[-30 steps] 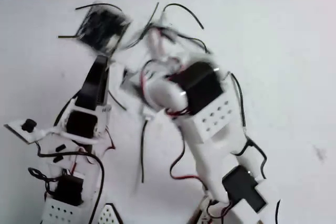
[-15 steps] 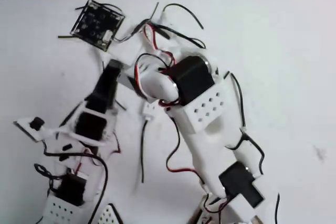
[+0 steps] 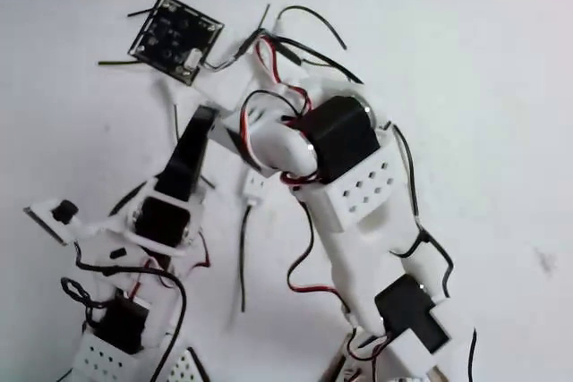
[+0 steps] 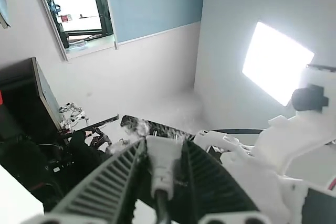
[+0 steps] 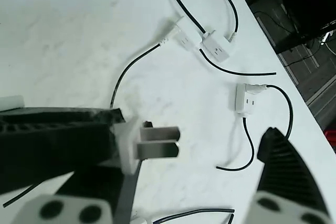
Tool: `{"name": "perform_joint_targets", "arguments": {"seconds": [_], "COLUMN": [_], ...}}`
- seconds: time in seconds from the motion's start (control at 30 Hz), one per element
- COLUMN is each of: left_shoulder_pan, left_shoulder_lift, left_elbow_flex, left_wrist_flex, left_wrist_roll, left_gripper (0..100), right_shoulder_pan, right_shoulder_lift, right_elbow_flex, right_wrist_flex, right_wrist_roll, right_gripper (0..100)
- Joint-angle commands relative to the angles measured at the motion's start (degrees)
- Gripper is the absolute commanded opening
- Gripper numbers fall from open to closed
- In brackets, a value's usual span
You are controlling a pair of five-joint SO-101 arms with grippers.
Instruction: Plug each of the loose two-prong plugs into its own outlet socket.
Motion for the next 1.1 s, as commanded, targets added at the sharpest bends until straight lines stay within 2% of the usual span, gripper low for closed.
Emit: {"name": "perform_joint_targets", "arguments": {"seconds": [0.0,0.17,0.33,0.5,0.8,0.97,1.07], "left_shoulder_pan": [5.32,4.88,4.62,1.10,-1.63,-1.63,-1.63], "left_shoulder_lift": [0.13,0.13,0.13,0.13,0.13,0.31,0.31], "left_elbow_flex": [1.14,1.58,1.58,1.41,1.76,1.85,1.41], "left_wrist_flex": [0.26,-0.09,-0.09,-1.23,-3.69,-3.25,1.32], "left_wrist_roll": [-0.44,-0.44,-0.44,-0.44,-0.35,-0.35,-0.35], "left_gripper": [3,3,3,3,3,3,3], "right_shoulder_pan": [2.07,2.15,5.76,8.75,8.40,9.54,13.14], "right_shoulder_lift": [-0.31,-0.84,-1.27,-1.54,-4.97,-10.59,-14.46], "right_elbow_flex": [-5.71,-5.45,-5.01,-5.01,3.34,6.86,10.46], "right_wrist_flex": [-1.27,2.07,2.07,2.15,2.07,2.07,2.07], "right_wrist_roll": [0.26,2.37,2.99,3.08,3.08,3.08,3.08], "right_gripper": [30.8,30.8,30.8,30.8,30.8,30.8,30.8]}}
